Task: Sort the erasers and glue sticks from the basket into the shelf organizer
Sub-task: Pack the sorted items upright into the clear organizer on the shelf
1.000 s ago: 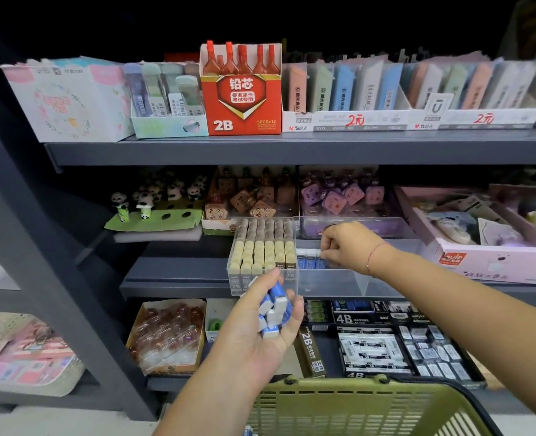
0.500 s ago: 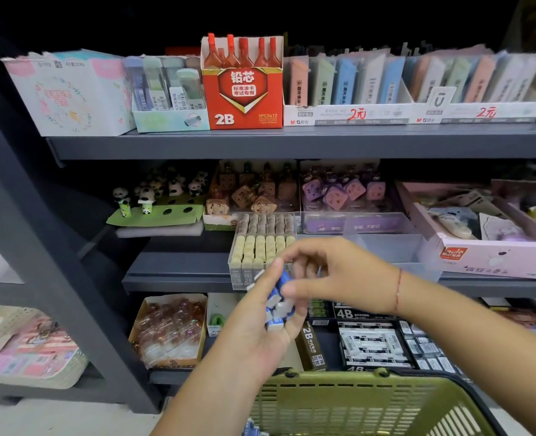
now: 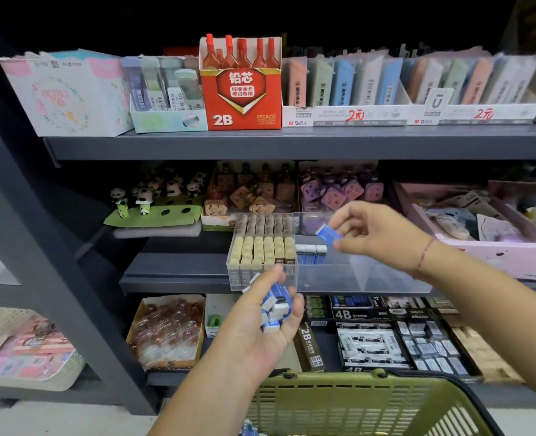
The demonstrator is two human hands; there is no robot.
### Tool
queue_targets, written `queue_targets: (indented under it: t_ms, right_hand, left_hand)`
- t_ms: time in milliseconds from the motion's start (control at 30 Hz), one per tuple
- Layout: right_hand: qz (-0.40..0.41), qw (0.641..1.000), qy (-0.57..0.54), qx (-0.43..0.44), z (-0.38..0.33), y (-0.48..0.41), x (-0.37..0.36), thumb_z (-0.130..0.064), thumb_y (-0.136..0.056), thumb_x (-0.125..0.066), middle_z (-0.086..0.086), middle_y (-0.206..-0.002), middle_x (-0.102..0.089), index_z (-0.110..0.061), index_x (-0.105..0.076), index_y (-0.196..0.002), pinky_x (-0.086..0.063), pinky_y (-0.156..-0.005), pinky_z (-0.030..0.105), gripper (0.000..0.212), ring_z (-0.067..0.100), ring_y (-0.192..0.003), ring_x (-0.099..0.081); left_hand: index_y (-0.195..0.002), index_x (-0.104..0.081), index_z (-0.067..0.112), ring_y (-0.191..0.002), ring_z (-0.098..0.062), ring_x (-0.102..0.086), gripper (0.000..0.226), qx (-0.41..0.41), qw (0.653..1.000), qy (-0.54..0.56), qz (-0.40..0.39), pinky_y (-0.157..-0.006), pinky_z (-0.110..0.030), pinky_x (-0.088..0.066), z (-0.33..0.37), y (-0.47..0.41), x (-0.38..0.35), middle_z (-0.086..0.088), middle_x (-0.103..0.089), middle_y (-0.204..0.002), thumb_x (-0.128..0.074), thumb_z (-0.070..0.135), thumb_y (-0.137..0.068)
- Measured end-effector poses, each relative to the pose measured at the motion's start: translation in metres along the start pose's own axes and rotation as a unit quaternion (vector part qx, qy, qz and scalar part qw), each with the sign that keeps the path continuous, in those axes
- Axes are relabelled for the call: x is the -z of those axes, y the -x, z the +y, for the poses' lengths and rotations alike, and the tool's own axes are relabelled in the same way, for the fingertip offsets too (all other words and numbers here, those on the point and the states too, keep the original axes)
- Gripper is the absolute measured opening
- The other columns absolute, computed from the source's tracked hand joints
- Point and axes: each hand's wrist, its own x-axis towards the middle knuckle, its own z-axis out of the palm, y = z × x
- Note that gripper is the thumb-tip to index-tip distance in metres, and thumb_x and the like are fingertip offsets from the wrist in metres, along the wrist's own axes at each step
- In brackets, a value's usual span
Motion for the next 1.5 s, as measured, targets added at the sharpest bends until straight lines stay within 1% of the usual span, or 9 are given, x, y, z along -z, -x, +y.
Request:
queue_targets:
  t_ms: [100, 200, 600, 800, 933, 1233, 1367, 1433, 1500]
  right_hand:
    - [0.029, 0.964, 0.262, 0.039, 0.015, -0.021, 0.021, -0.012, -0.084, -0.07, -0.008, -0.078, -0.063, -0.026, -0.068, -0.09, -0.043, -0.068, 0.016, 0.015, 0.005, -0.068, -0.052]
    - [-0.012, 0.924, 0.382, 0.025, 0.028, -0.037, 0.016, -0.018, -0.081, -0.073, -0.004, -0.089, -0.067, -0.023, -0.07, -0.102, -0.043, -0.077, 0.024, 0.021, 0.012, -0.08, -0.056]
    - [-0.016, 0.836, 0.542, 0.086, 0.055, -0.054, -0.009, -0.03, -0.087, -0.063, -0.002, -0.104, -0.061, -0.022, -0.055, -0.1, -0.038, -0.071, 0.03, 0.017, 0.023, -0.097, -0.058]
    - [-0.007, 0.826, 0.561, 0.057, 0.051, -0.058, -0.007, -0.044, -0.086, -0.062, -0.005, -0.102, -0.064, -0.026, -0.053, -0.087, -0.037, -0.066, 0.027, 0.02, 0.019, -0.097, -0.059]
    - [-0.019, 0.813, 0.579, 0.056, 0.051, -0.058, -0.006, -0.046, -0.089, -0.059, -0.005, -0.102, -0.066, -0.023, -0.061, -0.096, -0.04, -0.068, 0.028, 0.024, 0.019, -0.096, -0.06]
    - [0.045, 0.839, 0.536, 0.08, 0.041, -0.039, -0.003, -0.051, -0.089, -0.056, -0.007, -0.098, -0.067, -0.027, -0.065, -0.099, -0.043, -0.074, 0.028, 0.027, 0.017, -0.093, -0.061]
    - [0.021, 0.979, 0.169, 0.108, 0.005, -0.002, -0.021, -0.042, -0.074, -0.076, -0.01, -0.067, -0.057, -0.026, -0.068, -0.084, -0.04, -0.062, 0.02, 0.02, 0.003, -0.061, -0.05]
    - [-0.064, 0.991, 0.053, 0.109, -0.013, 0.022, -0.036, -0.043, -0.066, -0.077, -0.011, -0.075, -0.056, -0.026, -0.068, -0.096, -0.04, -0.063, 0.012, 0.036, 0.0, -0.065, -0.048]
    - [-0.103, 0.984, 0.086, 0.119, -0.019, 0.037, -0.049, -0.041, -0.064, -0.082, -0.013, -0.09, -0.053, -0.027, -0.064, -0.107, -0.04, -0.072, 0.009, 0.049, -0.001, -0.078, -0.05]
  left_hand:
    - [-0.086, -0.067, 0.0, -0.076, -0.026, -0.059, 0.021, 0.011, 1.0, -0.003, 0.001, -0.052, -0.026, -0.057, -0.002, -0.001, -0.001, -0.02, -0.059, -0.093, -0.075, 0.016, -0.074]
    - [-0.086, -0.066, 0.0, -0.076, -0.026, -0.058, 0.027, 0.012, 1.0, -0.011, -0.006, -0.054, -0.027, -0.057, -0.002, 0.001, -0.002, -0.02, -0.059, -0.09, -0.076, 0.015, -0.066]
    - [-0.089, -0.069, 0.0, -0.078, -0.027, -0.061, 0.033, 0.01, 1.0, -0.022, 0.002, -0.049, -0.025, -0.057, -0.001, 0.001, 0.0, -0.021, -0.061, -0.098, -0.078, 0.016, -0.061]
    - [-0.091, -0.068, 0.001, -0.076, -0.027, -0.061, 0.027, 0.012, 1.0, -0.018, 0.002, -0.05, -0.025, -0.057, -0.001, 0.001, -0.001, -0.021, -0.061, -0.098, -0.076, 0.016, -0.069]
    - [-0.09, -0.068, 0.001, -0.075, -0.027, -0.061, 0.03, 0.011, 1.0, -0.021, 0.003, -0.051, -0.026, -0.058, -0.001, 0.001, 0.0, -0.021, -0.061, -0.096, -0.077, 0.016, -0.066]
    - [-0.084, -0.069, 0.001, -0.073, -0.026, -0.06, 0.03, 0.019, 1.0, -0.014, -0.011, -0.055, -0.027, -0.058, -0.001, 0.004, -0.003, -0.02, -0.059, -0.091, -0.077, 0.021, -0.062]
    - [-0.092, -0.069, 0.001, -0.081, -0.025, -0.059, 0.041, 0.02, 1.0, -0.006, -0.021, -0.054, -0.026, -0.058, -0.002, 0.002, -0.002, -0.018, -0.061, -0.091, -0.078, 0.025, -0.06]
    - [-0.098, -0.067, 0.0, -0.088, -0.025, -0.062, 0.045, 0.016, 0.999, 0.003, -0.039, -0.057, -0.027, -0.059, -0.003, 0.0, -0.001, -0.018, -0.066, -0.096, -0.077, 0.026, -0.063]
    - [-0.107, -0.066, 0.0, -0.098, -0.026, -0.063, 0.049, 0.015, 0.998, 0.005, -0.062, -0.068, -0.03, -0.058, -0.005, -0.001, 0.0, -0.017, -0.069, -0.105, -0.074, 0.027, -0.067]
